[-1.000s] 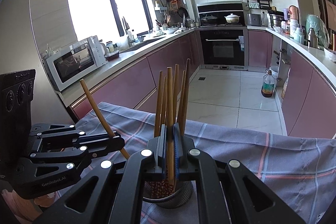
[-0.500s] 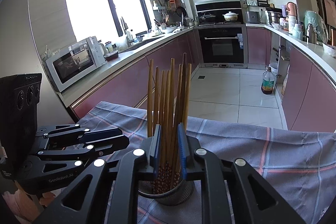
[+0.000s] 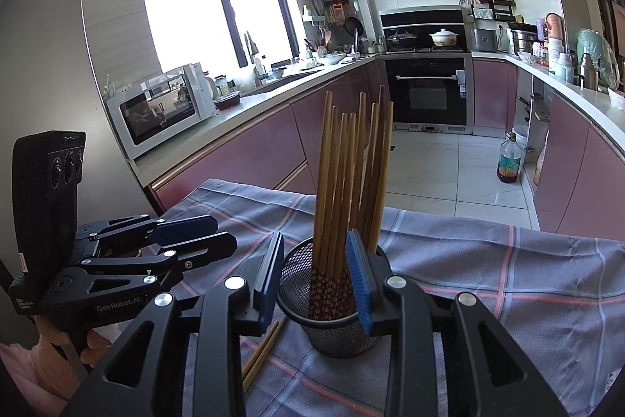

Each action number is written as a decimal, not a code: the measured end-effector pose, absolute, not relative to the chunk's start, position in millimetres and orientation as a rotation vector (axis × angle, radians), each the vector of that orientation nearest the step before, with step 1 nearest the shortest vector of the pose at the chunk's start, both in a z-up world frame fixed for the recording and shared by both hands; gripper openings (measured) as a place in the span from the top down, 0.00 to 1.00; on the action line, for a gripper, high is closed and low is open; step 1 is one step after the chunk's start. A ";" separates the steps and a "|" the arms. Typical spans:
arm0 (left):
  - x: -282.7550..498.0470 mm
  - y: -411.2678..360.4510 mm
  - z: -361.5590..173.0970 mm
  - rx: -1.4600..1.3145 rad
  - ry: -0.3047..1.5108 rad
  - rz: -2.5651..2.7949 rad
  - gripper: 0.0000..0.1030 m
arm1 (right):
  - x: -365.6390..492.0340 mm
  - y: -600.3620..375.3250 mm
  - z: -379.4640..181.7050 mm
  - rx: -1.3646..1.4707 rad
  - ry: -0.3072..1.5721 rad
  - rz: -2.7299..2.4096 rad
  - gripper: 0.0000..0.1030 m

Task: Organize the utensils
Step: 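Open both tools and withdraw them from the mesh cup, then move both tools down over the last two chopsticks on the cloth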

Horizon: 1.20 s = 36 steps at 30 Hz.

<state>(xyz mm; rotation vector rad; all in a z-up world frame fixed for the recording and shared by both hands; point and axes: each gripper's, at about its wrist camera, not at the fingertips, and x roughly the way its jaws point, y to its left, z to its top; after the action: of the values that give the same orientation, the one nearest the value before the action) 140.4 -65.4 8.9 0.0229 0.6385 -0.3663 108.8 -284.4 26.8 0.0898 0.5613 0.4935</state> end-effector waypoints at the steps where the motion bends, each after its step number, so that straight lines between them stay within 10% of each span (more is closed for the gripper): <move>1: 137.4 -64.0 9.1 0.027 0.633 -0.361 0.57 | 105.4 -283.2 26.7 0.088 0.560 0.500 0.68; 36: 74.7 -18.0 -67.9 0.022 0.760 -0.270 0.44 | 58.4 -219.0 -71.0 -0.007 0.863 0.577 0.58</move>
<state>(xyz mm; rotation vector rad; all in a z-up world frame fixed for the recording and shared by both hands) 74.7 -18.0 -68.0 0.0223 0.7603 -0.2700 58.4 -219.0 -71.0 -0.0072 0.8628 0.5768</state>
